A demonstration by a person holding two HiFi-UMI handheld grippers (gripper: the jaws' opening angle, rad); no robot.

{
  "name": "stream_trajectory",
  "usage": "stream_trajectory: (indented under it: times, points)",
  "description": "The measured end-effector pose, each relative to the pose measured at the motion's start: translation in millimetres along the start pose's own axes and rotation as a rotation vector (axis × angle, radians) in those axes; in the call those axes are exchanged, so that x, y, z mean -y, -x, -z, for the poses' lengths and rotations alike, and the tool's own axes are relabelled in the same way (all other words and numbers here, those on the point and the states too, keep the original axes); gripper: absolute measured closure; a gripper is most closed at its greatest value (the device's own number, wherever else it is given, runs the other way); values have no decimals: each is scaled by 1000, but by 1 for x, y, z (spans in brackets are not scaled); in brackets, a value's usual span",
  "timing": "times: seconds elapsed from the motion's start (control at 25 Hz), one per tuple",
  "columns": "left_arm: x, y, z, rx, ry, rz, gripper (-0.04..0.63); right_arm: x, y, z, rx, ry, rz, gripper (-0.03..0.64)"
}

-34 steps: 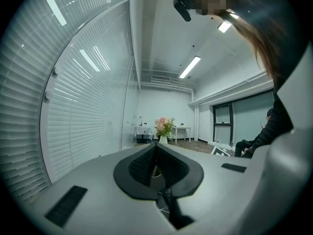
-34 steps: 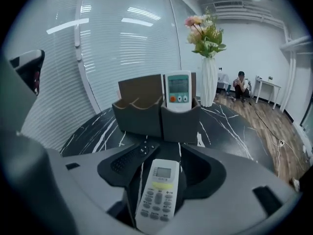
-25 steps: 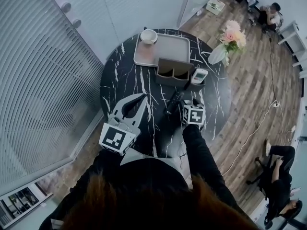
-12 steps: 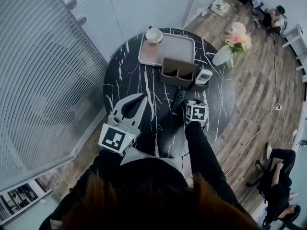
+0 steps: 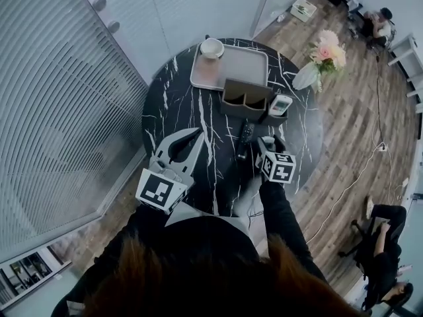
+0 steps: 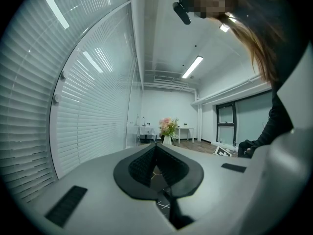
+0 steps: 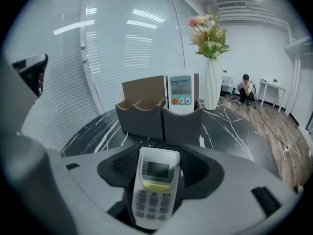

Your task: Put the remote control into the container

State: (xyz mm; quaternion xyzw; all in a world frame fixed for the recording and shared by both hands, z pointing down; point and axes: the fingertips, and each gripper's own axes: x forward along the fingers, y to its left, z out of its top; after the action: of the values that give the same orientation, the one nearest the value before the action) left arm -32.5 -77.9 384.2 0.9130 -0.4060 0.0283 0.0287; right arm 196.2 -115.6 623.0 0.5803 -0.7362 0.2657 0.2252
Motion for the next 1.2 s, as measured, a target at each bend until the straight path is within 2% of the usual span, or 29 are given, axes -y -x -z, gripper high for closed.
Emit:
stream_trajectory:
  times: [0.6, 0.84, 1.2]
  points:
    - [4, -5, -4, 22, 14, 21, 598, -20, 55, -53, 252, -15, -32, 364]
    - [0, -1, -6, 27, 12, 10, 598, -28, 69, -91, 336, 82, -15, 364]
    - [-9, 4, -6, 29, 2, -6, 598, -42, 99, -156, 540, 83, -48, 364]
